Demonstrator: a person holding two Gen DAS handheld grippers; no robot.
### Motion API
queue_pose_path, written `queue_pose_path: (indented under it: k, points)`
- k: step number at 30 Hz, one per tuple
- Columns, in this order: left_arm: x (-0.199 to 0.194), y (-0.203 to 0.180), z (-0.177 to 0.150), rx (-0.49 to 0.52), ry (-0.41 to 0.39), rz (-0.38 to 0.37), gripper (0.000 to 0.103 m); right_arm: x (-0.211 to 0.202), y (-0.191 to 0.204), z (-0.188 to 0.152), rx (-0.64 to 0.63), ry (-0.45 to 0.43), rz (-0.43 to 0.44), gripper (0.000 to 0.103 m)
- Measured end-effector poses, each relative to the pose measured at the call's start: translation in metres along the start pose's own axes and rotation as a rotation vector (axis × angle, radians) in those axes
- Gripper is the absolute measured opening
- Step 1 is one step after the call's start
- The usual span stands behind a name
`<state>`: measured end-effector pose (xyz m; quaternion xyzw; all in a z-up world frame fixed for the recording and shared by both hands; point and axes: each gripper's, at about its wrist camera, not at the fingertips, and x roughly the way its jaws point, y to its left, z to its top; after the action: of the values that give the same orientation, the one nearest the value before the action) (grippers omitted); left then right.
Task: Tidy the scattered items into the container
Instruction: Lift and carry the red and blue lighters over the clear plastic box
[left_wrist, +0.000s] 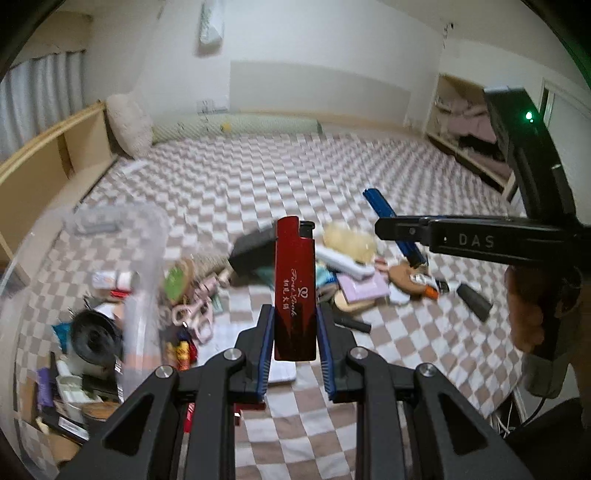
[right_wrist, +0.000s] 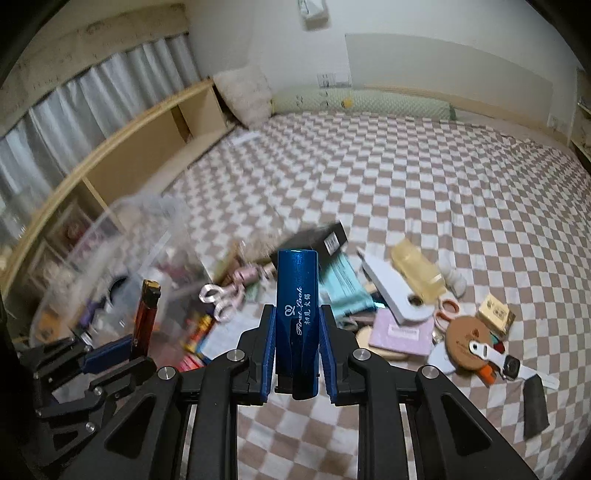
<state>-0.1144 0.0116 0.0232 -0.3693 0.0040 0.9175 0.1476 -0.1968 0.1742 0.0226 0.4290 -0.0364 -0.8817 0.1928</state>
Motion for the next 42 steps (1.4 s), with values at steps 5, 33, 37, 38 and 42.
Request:
queue_pose_path:
  k: [5, 33, 37, 38, 42]
  points:
    - [-0.015, 0.015, 0.008, -0.027, -0.052, 0.029, 0.022, -0.011, 0.016, 0.016, 0.007, -0.051, 0.044, 0.023]
    - [-0.064, 0.149, -0.001, -0.246, -0.075, 0.232, 0.022, -0.016, 0.126, 0.057, 0.005, -0.143, 0.366, 0.023]
    - [-0.067, 0.173, -0.011, -0.284, -0.056, 0.250, 0.022, -0.017, 0.140, 0.058, -0.002, -0.144, 0.410, 0.023]
    - [-0.069, 0.180, -0.013, -0.294, -0.054, 0.262, 0.022, -0.018, 0.142, 0.058, -0.002, -0.144, 0.420, 0.023]
    - [-0.075, 0.205, -0.023, -0.349, -0.043, 0.285, 0.022, -0.018, 0.153, 0.059, -0.013, -0.144, 0.452, 0.023]
